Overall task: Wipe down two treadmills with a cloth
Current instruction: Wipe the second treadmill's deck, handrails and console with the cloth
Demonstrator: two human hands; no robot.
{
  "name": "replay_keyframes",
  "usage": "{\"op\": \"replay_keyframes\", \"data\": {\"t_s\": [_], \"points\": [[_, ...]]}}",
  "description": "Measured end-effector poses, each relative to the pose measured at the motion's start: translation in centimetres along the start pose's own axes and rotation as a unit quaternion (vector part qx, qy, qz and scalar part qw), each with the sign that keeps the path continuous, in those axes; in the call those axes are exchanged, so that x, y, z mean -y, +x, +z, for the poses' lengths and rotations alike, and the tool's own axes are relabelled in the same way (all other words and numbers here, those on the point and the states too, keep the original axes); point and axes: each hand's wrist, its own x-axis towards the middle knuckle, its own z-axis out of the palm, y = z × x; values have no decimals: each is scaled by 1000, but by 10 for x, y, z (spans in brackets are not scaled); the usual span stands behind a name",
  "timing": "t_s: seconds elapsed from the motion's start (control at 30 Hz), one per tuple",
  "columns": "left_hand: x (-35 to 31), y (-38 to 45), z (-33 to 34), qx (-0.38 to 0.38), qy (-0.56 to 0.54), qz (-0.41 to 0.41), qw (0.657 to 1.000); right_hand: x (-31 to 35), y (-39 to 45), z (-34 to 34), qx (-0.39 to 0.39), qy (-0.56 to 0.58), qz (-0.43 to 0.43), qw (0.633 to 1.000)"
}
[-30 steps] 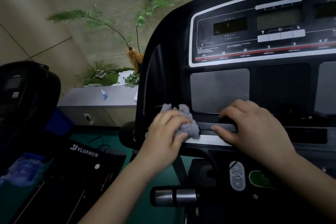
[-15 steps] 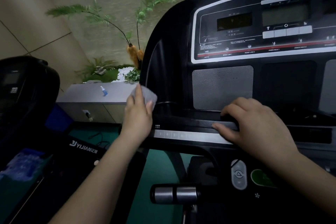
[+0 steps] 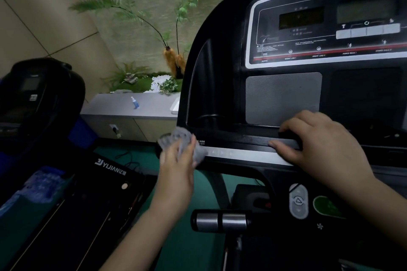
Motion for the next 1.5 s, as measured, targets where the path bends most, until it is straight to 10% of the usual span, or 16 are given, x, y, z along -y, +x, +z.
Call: {"op": "replay_keyframes", "data": {"t_s": [0.1, 0.27, 0.7, 0.93, 1.2, 1.37, 1.5], "points": [[2, -27, -16, 28, -93, -12, 995, -1, 0, 0, 1, 2, 1, 1000], [20, -19, -31, -163, -189, -246, 937, -1, 0, 1, 3, 4, 1, 1000], [52, 82, -6, 61, -176, -192, 964, 1, 0, -2, 4, 9, 2, 1000], [6, 23, 18, -87, -137, -129, 978, 2, 0, -2, -2, 4, 2, 1000], [-44, 10, 19, -19, -58, 125, 990, 0, 0, -5, 22, 31, 9, 999], [-46, 30, 14, -16, -35, 13, 999, -21, -10, -28, -39, 66, 32, 997], [-68, 31, 19, -11, -16, 83, 996, -49, -32, -48, -35, 30, 78, 996]]}}
